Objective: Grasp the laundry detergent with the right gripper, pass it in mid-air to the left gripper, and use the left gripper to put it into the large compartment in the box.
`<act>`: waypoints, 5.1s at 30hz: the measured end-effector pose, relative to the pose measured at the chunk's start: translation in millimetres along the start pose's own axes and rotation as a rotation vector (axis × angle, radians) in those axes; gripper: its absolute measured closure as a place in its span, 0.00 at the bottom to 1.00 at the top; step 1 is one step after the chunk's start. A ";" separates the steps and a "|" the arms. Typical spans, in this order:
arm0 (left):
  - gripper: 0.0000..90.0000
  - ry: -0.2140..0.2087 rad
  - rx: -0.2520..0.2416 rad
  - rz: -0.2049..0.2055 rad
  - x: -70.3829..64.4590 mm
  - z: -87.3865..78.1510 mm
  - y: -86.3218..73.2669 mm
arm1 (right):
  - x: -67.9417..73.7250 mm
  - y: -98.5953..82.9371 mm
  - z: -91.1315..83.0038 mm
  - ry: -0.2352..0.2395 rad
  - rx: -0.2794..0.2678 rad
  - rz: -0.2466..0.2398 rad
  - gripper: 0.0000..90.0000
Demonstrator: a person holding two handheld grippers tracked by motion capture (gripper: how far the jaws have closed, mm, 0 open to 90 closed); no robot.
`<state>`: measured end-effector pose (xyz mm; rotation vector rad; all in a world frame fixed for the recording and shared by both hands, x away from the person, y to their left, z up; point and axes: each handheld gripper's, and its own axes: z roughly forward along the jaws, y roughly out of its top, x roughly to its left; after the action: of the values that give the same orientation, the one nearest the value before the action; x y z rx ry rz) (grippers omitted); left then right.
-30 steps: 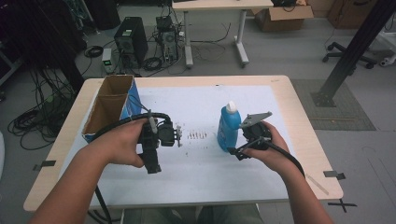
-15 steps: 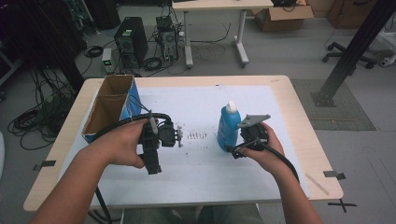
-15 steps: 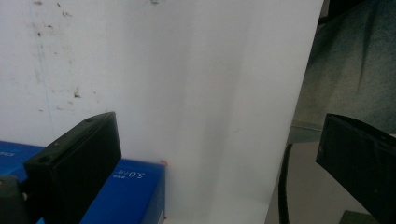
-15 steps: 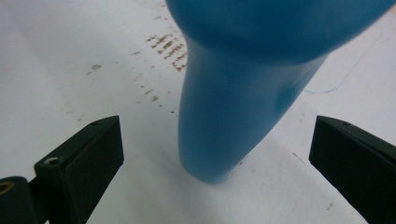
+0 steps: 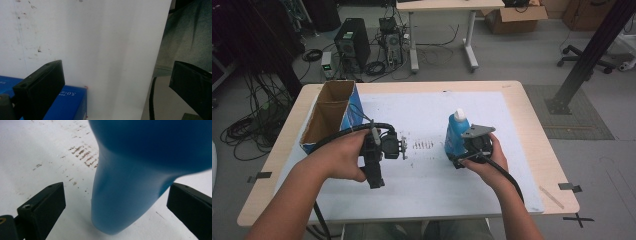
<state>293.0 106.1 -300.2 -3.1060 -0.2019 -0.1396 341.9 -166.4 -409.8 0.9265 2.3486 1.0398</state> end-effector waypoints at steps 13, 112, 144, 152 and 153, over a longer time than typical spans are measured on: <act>0.00 0.007 -0.006 0.004 -3.7 -2.2 1.2 | 1.6 -4.4 6.9 -0.039 -0.061 0.034 0.02; 0.00 0.028 -0.007 -0.001 -0.3 -10.7 8.8 | 1.2 -13.9 -0.2 -0.091 -0.316 0.158 0.50; 0.00 0.046 -0.051 0.026 8.7 -59.4 34.6 | -2.6 21.4 -50.3 0.564 -0.297 -0.319 0.50; 0.00 0.035 -0.061 0.039 10.0 -68.7 44.2 | 4.3 23.0 -40.5 0.672 -0.277 -0.379 0.50; 0.00 0.035 -0.062 0.038 10.0 -69.1 45.1 | 5.7 23.1 -39.3 0.681 -0.275 -0.383 0.50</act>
<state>302.7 60.5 -231.3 -3.1641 -0.1402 -0.2031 324.2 -170.1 -367.6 -0.0093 2.6352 1.6285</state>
